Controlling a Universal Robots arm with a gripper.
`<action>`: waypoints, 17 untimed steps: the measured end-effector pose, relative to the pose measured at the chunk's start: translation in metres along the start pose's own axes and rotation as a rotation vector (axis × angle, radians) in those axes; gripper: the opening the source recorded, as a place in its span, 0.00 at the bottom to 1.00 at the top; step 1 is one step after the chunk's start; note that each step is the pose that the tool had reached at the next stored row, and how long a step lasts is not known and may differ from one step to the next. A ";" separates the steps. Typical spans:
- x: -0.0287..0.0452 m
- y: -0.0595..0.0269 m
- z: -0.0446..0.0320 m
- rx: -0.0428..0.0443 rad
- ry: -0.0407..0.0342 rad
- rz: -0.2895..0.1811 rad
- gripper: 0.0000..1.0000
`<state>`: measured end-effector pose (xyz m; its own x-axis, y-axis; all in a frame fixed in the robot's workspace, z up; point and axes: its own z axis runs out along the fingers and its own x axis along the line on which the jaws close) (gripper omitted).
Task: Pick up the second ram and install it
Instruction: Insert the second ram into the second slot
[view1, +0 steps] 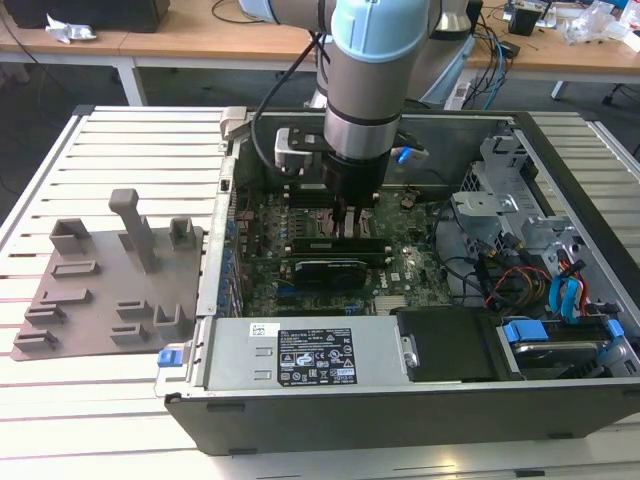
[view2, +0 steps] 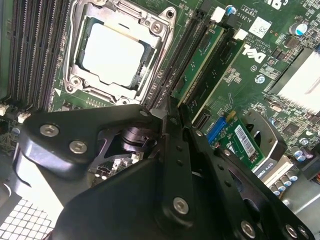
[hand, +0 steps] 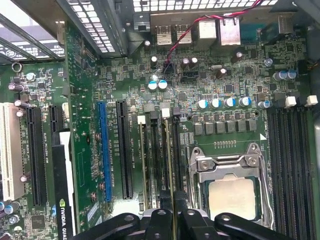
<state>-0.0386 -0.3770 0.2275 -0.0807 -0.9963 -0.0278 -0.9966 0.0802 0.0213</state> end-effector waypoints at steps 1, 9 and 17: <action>0.0000 0.0000 0.0000 0.0000 0.0000 0.000 0.14; 0.0001 -0.0001 0.0045 0.0000 -0.0005 0.000 0.14; 0.0002 -0.0002 0.0078 -0.0001 -0.0008 0.000 0.21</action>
<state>-0.0386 -0.3770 0.2197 -0.0808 -0.9963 -0.0286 -0.9965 0.0802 0.0215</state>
